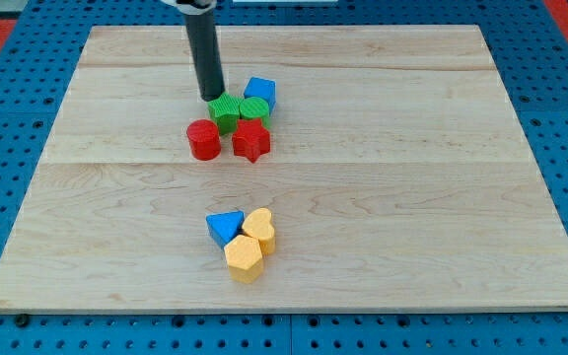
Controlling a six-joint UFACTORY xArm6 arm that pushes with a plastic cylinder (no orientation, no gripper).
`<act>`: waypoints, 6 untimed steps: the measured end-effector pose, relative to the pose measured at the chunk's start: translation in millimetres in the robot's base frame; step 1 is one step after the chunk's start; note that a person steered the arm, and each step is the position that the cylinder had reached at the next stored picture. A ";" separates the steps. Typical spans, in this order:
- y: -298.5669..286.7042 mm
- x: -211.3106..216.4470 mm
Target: Move blue cube into green star
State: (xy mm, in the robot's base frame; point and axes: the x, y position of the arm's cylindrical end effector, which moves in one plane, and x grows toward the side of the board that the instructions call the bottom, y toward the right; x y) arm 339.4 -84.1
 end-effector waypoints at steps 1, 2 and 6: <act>-1.4 9.2; -3.2 -16.2; 69.6 -18.9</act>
